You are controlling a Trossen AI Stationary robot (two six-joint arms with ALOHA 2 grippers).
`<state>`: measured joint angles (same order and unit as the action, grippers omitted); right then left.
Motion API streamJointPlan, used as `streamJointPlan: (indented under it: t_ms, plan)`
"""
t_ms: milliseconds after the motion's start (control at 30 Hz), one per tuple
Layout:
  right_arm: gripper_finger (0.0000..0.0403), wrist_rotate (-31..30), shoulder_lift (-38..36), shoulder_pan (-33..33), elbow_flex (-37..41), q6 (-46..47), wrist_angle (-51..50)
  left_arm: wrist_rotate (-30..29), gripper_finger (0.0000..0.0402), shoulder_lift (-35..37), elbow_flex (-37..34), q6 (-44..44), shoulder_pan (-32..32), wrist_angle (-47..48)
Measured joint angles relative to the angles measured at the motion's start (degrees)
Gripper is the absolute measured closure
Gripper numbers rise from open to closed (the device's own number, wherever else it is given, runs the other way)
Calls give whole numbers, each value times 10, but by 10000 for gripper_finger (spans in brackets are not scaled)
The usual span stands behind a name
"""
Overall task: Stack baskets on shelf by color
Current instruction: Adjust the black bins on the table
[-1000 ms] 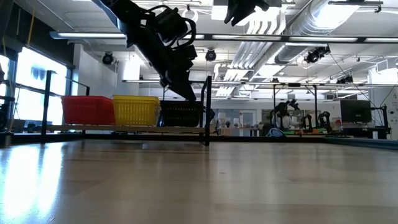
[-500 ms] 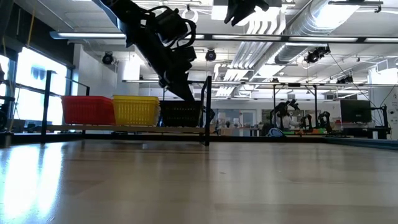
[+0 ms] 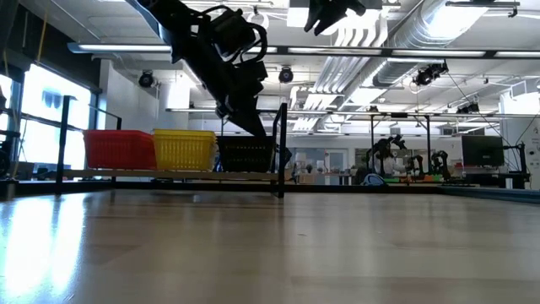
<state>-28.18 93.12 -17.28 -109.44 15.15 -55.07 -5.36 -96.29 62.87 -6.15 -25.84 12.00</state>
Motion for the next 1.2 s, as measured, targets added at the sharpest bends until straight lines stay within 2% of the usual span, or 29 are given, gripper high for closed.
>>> streamJointPlan:
  t_ms: [367,567,867,1100,1200]
  plan:
    - [276,5,0,0,0,15,0,-34,328,49,1,0,-1,25]
    - [276,50,0,-11,0,14,0,-63,328,108,1,0,-3,51]
    - [276,73,0,-64,0,13,0,-105,328,184,1,-21,-21,99]
    - [276,75,3,-120,0,40,0,-104,328,244,1,-31,-38,163]
    - [276,109,6,-153,2,62,-10,-104,328,272,0,-40,-41,174]
